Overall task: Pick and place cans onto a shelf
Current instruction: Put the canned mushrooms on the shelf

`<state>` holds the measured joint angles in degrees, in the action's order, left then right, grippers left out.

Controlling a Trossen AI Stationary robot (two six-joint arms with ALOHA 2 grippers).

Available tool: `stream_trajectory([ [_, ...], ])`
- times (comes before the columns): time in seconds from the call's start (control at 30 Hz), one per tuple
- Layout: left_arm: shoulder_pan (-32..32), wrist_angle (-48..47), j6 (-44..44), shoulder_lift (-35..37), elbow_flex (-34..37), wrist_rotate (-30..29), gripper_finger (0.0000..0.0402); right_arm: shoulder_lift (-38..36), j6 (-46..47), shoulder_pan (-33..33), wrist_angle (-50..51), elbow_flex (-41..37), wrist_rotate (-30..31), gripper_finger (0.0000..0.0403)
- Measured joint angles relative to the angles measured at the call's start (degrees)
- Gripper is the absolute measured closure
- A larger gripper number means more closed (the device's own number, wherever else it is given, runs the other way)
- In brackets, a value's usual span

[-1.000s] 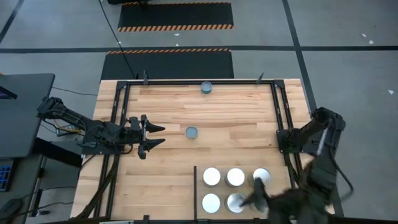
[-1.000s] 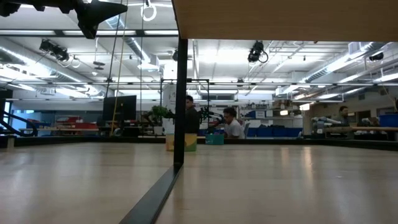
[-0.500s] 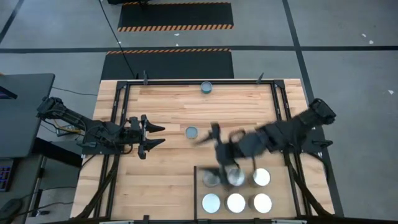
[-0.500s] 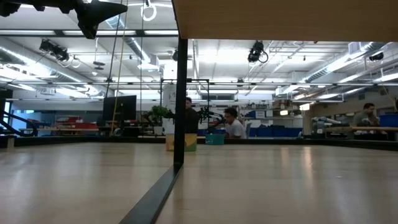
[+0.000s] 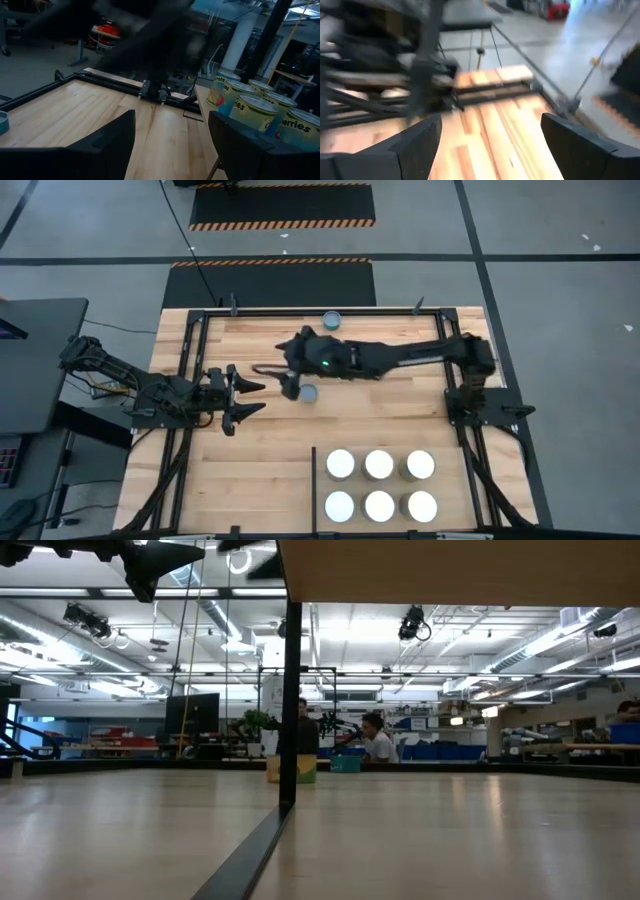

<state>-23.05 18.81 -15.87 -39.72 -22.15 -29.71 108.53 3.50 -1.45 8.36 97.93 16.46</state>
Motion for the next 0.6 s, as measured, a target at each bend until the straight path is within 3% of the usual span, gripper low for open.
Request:
stream_trajectory([
  [0.3,0.0,0.0,0.0,0.0,0.0,0.0,0.0145,12.0,8.9,3.5,-2.4,-0.1,-1.8,0.0054],
  [0.5,0.0,-0.1,0.0,0.0,0.0,0.0,0.0145,15.1,10.9,4.6,-4.9,0.0,-0.5,0.0054],
  [0.6,0.0,-0.1,0.0,0.0,0.0,0.0,0.0145,15.3,10.6,5.1,-1.6,0.0,1.8,0.0054],
])
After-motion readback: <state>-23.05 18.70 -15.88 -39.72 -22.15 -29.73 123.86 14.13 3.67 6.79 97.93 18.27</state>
